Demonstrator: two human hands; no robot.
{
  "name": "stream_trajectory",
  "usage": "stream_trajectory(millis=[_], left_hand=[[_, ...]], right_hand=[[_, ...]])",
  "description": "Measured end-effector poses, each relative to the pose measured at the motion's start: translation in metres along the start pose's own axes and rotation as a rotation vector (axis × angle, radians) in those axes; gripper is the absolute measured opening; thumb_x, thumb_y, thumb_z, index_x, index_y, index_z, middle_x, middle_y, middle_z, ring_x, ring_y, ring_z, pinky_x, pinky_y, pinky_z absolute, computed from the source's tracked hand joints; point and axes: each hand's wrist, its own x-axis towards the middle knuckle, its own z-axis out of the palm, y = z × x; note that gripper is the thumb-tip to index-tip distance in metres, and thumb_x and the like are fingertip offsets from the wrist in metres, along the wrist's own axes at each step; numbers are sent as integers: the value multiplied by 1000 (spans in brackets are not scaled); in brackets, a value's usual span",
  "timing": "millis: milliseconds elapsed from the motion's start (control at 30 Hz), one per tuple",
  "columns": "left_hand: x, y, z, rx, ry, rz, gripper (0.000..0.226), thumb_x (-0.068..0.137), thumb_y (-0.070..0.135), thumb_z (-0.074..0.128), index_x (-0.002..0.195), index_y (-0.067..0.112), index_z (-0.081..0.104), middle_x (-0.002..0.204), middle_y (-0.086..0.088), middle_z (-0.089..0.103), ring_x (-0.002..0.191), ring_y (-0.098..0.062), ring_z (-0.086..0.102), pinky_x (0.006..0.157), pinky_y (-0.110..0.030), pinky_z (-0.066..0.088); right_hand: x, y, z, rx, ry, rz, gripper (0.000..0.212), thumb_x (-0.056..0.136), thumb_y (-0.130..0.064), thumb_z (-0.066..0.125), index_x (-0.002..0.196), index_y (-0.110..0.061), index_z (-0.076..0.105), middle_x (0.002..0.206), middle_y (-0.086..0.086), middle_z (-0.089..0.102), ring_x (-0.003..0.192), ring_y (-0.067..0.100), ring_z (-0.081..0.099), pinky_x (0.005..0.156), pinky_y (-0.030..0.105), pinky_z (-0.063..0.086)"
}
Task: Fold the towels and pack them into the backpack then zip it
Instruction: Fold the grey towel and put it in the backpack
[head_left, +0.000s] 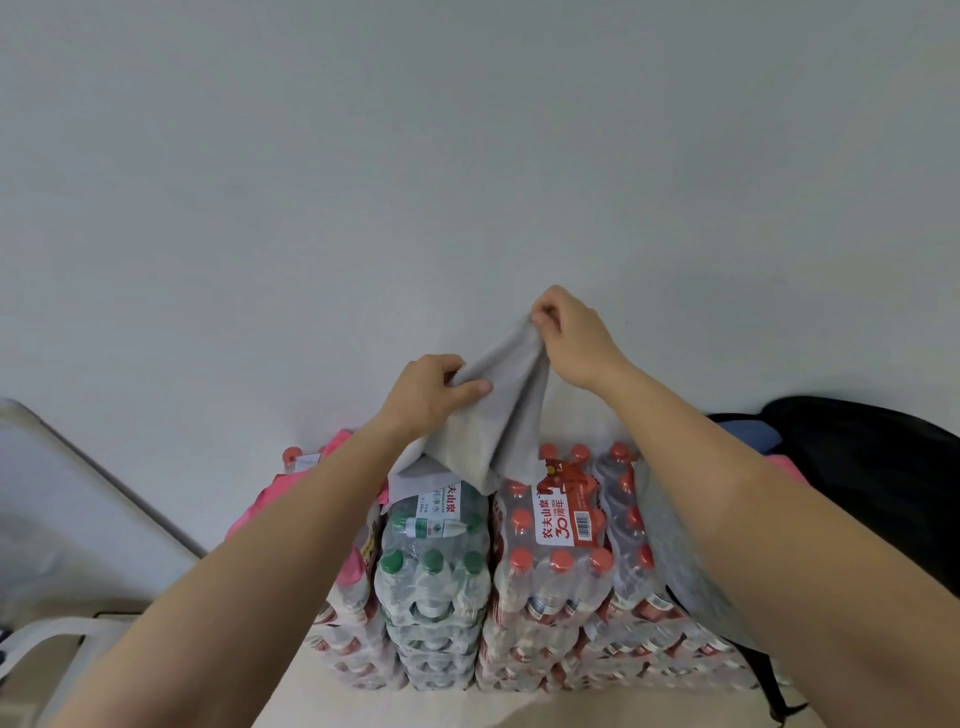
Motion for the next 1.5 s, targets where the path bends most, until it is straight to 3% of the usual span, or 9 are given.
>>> stream_trajectory(millis=[233, 367, 500, 600, 733, 867, 1033, 1200, 1500], left_hand=[[-7, -43, -19, -6, 112, -40, 15, 94, 33, 61, 80, 28, 65, 76, 8, 66, 73, -11, 57, 71, -31, 45], [0, -10, -16, -9, 113, 69, 15, 94, 32, 60, 81, 27, 65, 64, 6, 58, 57, -7, 47, 59, -25, 39], [5, 14, -8, -74, 111, 125, 15, 93, 35, 61, 80, 28, 66, 64, 1, 58, 57, -9, 45, 58, -26, 38], [4, 18, -8, -103, 111, 120, 16, 92, 38, 61, 80, 29, 68, 65, 2, 60, 58, -8, 46, 59, -25, 39], [-2, 17, -4, -81, 103, 88, 21, 95, 39, 59, 75, 32, 60, 66, 8, 59, 59, -6, 48, 59, -22, 39], [-12, -2, 0, 44, 81, 4, 40, 99, 36, 52, 66, 18, 37, 59, 4, 42, 56, -16, 38, 56, -34, 30], [-20, -31, -13, 119, 105, -79, 27, 101, 28, 48, 78, 14, 50, 70, 1, 53, 68, -21, 49, 59, -34, 33], [-23, -45, -48, 126, 168, -66, 15, 97, 13, 53, 97, 19, 66, 92, 5, 64, 87, -17, 57, 73, -27, 35], [-31, -62, -74, 84, 215, -147, 7, 90, 24, 68, 85, 28, 71, 86, 11, 71, 83, -6, 62, 69, -12, 39]], right_hand=[[-4, 37, -28, -19, 196, 202, 15, 100, -9, 41, 100, -11, 56, 91, 5, 60, 82, 24, 55, 71, 32, 42], [-14, 14, -9, 18, -7, 120, 27, 97, -9, 39, 108, -17, 63, 92, -2, 62, 72, 8, 53, 65, 19, 39], [-17, -11, 12, 26, -258, 0, 28, 95, -25, 51, 116, -28, 69, 112, -10, 69, 101, 5, 60, 90, 24, 45], [-17, -11, 19, -33, -313, -21, 20, 94, -30, 56, 106, -28, 72, 110, -9, 71, 103, 10, 62, 92, 29, 48], [-15, -8, 15, -26, -204, -58, 16, 97, -28, 55, 93, -24, 70, 97, -8, 70, 93, 13, 62, 87, 34, 50], [-4, -12, -3, 10, 42, -58, 15, 95, -23, 55, 84, -21, 66, 87, -5, 68, 88, 17, 62, 82, 33, 47], [12, -2, -31, -90, 294, 32, 16, 95, -29, 52, 88, -24, 66, 94, 0, 71, 92, 23, 63, 79, 31, 47], [7, 22, -50, -236, 357, 203, 22, 98, -33, 46, 96, -21, 65, 103, 6, 70, 98, 32, 62, 78, 35, 48], [-24, 55, -42, -348, 262, 424, 27, 102, -34, 44, 105, -18, 65, 110, 11, 67, 99, 34, 61, 72, 32, 39]])
